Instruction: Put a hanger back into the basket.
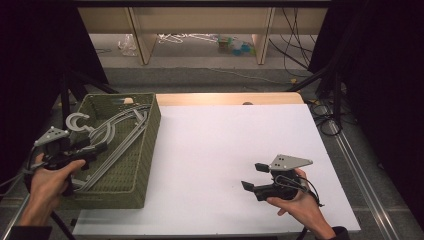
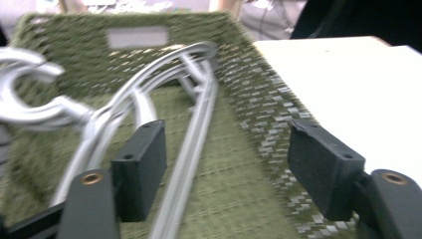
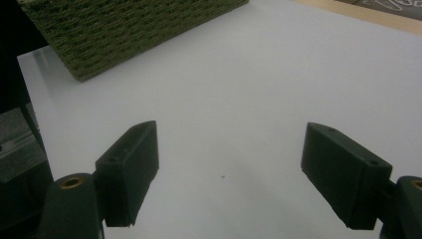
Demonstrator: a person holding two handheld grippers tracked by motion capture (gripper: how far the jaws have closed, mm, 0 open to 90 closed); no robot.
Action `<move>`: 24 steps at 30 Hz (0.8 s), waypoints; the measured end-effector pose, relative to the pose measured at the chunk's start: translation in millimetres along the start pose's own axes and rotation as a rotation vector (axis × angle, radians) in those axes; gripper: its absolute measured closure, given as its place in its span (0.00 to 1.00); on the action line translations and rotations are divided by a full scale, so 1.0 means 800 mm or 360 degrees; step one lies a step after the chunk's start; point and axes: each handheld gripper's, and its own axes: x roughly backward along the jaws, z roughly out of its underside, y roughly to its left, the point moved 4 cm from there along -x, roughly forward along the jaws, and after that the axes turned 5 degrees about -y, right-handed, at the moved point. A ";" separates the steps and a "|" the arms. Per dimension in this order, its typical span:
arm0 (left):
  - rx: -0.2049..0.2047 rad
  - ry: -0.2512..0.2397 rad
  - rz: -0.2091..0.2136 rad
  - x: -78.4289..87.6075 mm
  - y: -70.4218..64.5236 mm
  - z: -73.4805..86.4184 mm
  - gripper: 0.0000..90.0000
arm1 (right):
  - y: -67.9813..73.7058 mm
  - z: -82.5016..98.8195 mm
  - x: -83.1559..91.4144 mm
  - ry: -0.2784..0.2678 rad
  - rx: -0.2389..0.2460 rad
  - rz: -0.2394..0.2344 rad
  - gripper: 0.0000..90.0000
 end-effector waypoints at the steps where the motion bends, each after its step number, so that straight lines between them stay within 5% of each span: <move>1: -0.0003 -0.0025 0.0029 0.000 -0.009 0.001 0.31 | 0.000 0.000 0.000 -0.0001 -0.0003 -0.0001 0.26; 8: -0.0069 -0.0102 0.0178 -0.006 -0.064 0.005 0.25 | 0.000 0.001 -0.001 -0.0011 -0.0012 0.0011 0.26; 24: -0.0190 -0.0098 0.0438 -0.015 -0.172 0.023 0.23 | 0.000 0.004 -0.002 -0.0039 -0.0035 -0.0011 0.22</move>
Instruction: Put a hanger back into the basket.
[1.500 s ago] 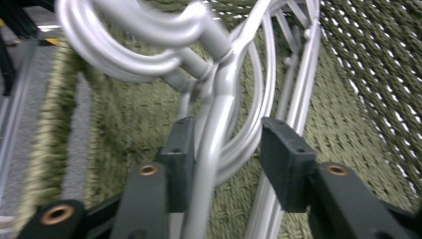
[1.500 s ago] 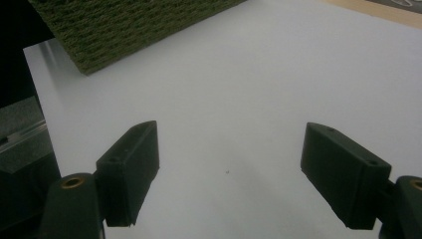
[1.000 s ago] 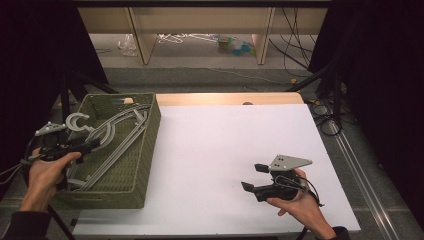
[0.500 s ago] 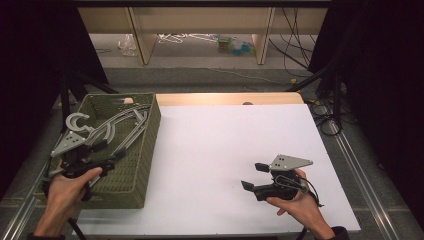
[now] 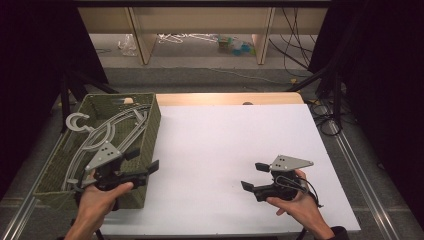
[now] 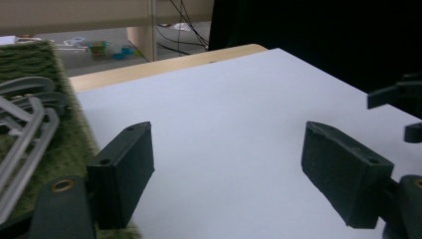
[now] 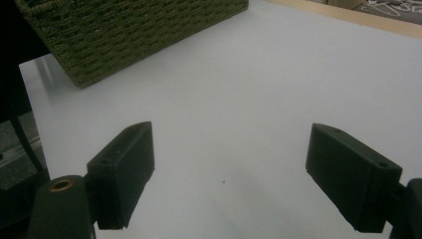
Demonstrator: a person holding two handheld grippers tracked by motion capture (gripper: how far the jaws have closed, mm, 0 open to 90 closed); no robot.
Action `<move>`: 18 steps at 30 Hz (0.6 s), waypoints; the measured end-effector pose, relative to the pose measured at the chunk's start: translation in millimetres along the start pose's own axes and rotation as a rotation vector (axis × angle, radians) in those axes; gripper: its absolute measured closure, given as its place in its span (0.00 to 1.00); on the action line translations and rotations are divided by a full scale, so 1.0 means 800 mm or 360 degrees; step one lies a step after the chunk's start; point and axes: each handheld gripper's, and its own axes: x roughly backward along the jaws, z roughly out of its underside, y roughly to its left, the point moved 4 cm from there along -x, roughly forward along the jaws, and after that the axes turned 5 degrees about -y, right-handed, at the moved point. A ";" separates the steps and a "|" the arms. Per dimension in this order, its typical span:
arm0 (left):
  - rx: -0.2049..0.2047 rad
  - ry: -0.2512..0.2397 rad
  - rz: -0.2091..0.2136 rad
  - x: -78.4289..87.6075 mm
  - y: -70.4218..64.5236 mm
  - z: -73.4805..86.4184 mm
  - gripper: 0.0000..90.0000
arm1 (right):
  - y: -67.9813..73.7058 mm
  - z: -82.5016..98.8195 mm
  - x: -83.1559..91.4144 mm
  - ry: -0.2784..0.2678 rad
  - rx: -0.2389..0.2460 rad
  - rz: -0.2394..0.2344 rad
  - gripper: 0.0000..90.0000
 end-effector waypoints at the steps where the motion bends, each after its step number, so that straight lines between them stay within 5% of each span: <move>1: -0.0004 0.0000 0.0014 -0.002 -0.006 0.002 0.23 | 0.000 0.000 0.000 0.0000 0.0001 0.0004 0.22; 5: -0.0038 -0.0007 0.0042 -0.012 -0.029 0.008 0.23 | 0.001 0.001 -0.001 -0.0016 -0.0015 0.0000 0.22; 6: -0.0083 -0.0014 0.0063 -0.014 -0.032 0.011 0.22 | 0.001 0.001 -0.001 -0.0014 -0.0012 -0.0001 0.22; 11: -0.0072 -0.0005 0.0093 -0.023 -0.045 0.031 0.22 | 0.005 0.001 -0.002 -0.0027 -0.0002 -0.0011 0.22; 13: -0.0114 0.0010 0.0110 -0.026 -0.048 0.040 0.22 | 0.006 0.001 -0.002 -0.0023 0.0001 -0.0007 0.22; 15: -0.0052 0.0041 0.0153 -0.029 -0.051 0.049 0.21 | 0.006 0.002 -0.002 -0.0028 -0.0005 -0.0004 0.22; 18: -0.0052 0.0041 0.0147 -0.031 -0.052 0.056 0.21 | 0.009 0.006 -0.001 -0.0045 -0.0009 -0.0015 0.21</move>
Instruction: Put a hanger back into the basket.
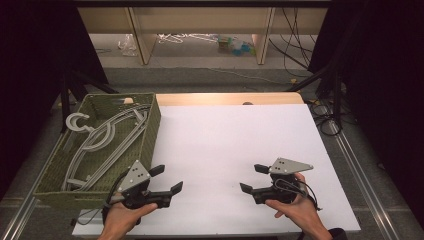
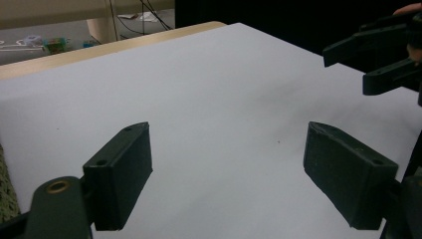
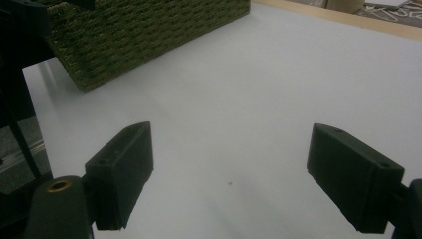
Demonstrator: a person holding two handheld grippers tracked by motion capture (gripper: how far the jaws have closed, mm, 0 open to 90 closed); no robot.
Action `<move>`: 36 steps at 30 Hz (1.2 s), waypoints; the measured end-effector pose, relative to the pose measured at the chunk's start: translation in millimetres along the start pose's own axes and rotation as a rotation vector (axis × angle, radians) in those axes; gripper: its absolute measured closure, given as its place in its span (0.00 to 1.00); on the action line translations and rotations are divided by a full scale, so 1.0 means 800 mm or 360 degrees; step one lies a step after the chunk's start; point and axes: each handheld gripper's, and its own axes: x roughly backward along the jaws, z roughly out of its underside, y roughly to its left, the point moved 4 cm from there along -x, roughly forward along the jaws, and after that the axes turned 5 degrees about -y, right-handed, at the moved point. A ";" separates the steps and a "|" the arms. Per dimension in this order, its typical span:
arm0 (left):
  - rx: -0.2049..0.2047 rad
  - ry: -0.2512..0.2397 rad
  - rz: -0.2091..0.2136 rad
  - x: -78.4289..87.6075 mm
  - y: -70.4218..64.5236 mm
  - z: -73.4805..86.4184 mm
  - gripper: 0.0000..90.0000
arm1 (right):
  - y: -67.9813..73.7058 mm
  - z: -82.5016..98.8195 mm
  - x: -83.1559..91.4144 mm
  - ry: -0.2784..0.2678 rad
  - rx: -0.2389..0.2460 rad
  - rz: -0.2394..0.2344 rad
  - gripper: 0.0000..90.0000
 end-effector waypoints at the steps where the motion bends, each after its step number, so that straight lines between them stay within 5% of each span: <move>1: 0.0004 -0.0001 0.0013 0.001 0.000 0.001 0.21 | 0.001 0.001 0.001 0.0008 0.0001 0.0008 0.21; 9: -0.0087 -0.0023 -0.0007 0.011 0.002 0.009 0.20 | 0.008 0.013 0.013 -0.0045 -0.0019 0.0017 0.19; 36: -0.0074 -0.0024 0.0011 0.011 0.003 0.013 0.20 | 0.019 0.028 0.025 -0.0030 0.0003 0.0012 0.18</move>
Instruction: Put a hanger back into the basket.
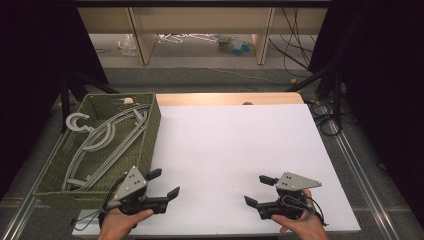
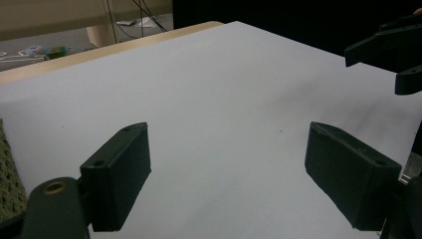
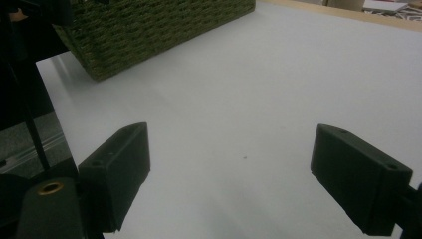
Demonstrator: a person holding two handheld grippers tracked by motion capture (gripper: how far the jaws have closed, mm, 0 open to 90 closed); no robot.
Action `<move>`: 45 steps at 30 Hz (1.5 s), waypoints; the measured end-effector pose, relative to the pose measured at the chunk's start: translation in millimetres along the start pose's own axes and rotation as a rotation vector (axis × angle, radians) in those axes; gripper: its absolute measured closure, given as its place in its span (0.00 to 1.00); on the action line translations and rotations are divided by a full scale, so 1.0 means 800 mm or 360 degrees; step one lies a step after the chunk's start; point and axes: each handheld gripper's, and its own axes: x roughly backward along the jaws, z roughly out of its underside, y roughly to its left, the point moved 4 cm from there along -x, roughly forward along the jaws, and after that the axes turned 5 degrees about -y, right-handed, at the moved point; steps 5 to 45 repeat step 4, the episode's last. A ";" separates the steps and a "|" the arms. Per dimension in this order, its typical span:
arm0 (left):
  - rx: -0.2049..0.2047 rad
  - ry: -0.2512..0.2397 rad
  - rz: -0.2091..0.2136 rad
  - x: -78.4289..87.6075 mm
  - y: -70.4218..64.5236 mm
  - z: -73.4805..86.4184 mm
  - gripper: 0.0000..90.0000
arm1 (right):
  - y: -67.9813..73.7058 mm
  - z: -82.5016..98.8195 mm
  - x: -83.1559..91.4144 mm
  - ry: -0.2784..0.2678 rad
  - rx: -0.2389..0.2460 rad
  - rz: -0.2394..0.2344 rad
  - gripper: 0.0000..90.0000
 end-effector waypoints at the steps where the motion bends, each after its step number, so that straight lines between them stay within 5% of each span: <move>1: 0.0000 -0.0001 -0.0001 0.000 0.000 0.000 0.20 | 0.000 0.000 -0.001 -0.0012 -0.0002 0.0003 0.18; 45: 0.0013 -0.0009 0.0003 -0.001 0.000 0.001 0.20 | -0.001 -0.001 0.000 -0.0011 0.0020 0.0005 0.18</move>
